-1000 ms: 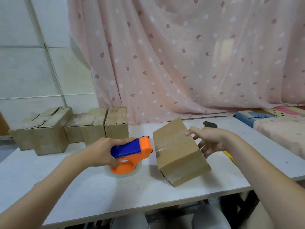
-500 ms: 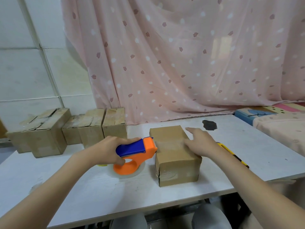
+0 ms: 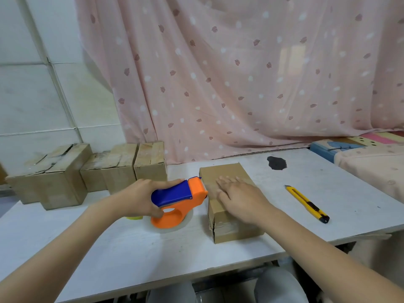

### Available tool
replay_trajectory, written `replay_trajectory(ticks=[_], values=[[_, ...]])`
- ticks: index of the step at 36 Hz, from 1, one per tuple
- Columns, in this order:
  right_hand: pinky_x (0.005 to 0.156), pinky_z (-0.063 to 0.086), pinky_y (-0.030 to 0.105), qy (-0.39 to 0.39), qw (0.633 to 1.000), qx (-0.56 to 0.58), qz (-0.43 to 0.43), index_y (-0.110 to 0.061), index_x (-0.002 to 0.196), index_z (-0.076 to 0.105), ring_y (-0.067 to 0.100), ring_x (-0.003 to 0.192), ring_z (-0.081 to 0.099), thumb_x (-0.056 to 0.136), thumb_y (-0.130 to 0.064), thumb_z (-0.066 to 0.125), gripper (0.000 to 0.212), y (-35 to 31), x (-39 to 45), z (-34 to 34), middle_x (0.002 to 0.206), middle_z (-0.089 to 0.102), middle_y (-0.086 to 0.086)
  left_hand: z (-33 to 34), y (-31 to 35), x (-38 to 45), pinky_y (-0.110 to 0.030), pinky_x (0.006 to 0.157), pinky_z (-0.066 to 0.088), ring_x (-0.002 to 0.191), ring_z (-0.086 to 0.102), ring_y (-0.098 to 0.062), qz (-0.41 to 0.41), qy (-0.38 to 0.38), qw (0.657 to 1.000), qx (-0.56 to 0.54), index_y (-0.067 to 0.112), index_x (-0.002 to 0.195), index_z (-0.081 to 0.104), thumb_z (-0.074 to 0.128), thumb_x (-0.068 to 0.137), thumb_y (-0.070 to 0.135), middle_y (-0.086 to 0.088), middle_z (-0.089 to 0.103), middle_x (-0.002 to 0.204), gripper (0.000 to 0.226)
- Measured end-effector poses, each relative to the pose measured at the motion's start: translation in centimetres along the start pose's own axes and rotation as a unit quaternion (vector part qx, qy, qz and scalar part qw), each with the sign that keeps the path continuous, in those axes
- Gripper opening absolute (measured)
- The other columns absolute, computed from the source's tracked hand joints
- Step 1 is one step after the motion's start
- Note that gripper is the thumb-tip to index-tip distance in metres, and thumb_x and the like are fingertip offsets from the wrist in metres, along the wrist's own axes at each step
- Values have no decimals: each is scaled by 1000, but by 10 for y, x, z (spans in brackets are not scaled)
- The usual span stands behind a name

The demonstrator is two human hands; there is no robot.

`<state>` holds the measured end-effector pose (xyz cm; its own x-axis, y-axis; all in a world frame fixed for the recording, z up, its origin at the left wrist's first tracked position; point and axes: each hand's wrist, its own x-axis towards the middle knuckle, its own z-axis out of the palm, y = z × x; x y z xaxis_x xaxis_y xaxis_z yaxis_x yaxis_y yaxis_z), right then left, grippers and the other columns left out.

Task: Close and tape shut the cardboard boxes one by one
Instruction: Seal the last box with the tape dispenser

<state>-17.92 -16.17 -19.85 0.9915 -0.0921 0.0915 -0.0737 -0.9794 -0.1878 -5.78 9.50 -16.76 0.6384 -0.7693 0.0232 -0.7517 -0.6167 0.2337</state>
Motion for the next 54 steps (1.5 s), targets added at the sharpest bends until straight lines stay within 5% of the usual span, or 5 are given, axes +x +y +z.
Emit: replay_trajectory(ticks=[11, 24, 30, 38, 54], values=[[119, 10, 65, -33, 994, -22, 105, -13, 139, 49, 43, 141, 33, 104, -39, 25, 50, -21, 9, -17, 142, 49, 21, -12, -22, -25, -19, 53, 32, 56, 44, -4, -28, -24, 999, 1, 66, 141, 29, 71, 75, 24, 20, 49, 57, 89], [111, 17, 73, -210, 915, 31, 342, -30, 160, 3, 54, 145, 15, 31, -99, 62, 157, -29, 79, -20, 164, 4, 24, -13, -14, -26, -17, 54, 34, 60, 47, 3, -30, -26, 999, 27, 64, 143, 27, 71, 78, 26, 41, 49, 66, 87], [94, 43, 54, -284, 905, -10, 317, -35, 132, 51, 44, 119, 49, 7, -84, 72, 136, 2, 131, 17, 133, 49, 8, -12, -12, -25, -16, 54, 36, 60, 48, 3, -25, -22, 999, 25, 63, 143, 27, 71, 79, 25, 34, 53, 65, 87], [83, 35, 37, -253, 918, 163, 258, -17, 107, 51, 22, 84, 46, 87, -57, 60, 46, -32, 47, -72, 94, 49, 4, -7, -16, -28, -16, 53, 38, 60, 48, -2, -29, -12, 999, -26, 64, 143, 24, 71, 78, 18, 23, 55, 68, 93], [80, 49, 52, -111, 804, 526, 253, -14, 136, 49, 42, 83, 59, 62, -63, 74, 93, 40, 21, -34, 116, 63, 31, 5, -9, -17, -18, 51, 38, 61, 48, -9, -12, 17, 998, -62, 73, 135, 20, 72, 77, 16, 14, 61, 86, 96]])
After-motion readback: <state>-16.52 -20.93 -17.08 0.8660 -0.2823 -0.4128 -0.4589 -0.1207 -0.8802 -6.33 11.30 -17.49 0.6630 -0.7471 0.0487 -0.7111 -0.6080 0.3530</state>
